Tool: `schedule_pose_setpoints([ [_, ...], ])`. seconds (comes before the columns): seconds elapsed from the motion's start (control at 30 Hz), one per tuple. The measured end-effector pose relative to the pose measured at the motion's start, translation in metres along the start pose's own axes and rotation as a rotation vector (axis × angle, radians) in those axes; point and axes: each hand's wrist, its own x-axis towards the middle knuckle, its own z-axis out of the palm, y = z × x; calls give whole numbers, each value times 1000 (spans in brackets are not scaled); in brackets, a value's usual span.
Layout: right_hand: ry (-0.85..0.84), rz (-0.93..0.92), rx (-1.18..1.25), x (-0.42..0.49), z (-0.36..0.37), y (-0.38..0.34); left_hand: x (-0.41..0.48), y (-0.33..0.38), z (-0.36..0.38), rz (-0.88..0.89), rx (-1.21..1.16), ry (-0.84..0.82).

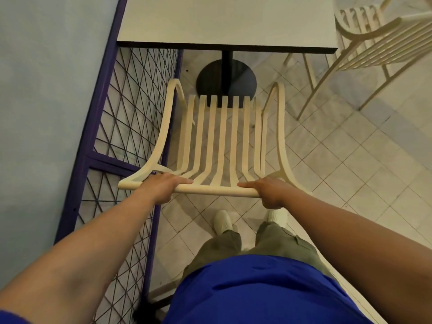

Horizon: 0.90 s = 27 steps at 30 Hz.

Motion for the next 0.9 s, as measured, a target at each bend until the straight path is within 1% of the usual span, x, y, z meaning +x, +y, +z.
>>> schedule_pose_setpoints([
  [0.13, -4, 2, 26, -4, 0, 0, 3, -10, -3, 1, -92, -122],
  [0.2, 17, 16, 18, -8, 4, -1, 3, -10, -4, -6, -90, -155],
  [0.3, 57, 8, -27, -7, 7, -3, 1, -6, -6, -9, -78, -153],
  [0.63, 29, -35, -32, 0, 7, 1, 0, -5, -7, -25, -44, -143],
  [0.9, 40, -48, -23, 5, 9, 0, 0, -9, -10, -40, -28, -139],
])
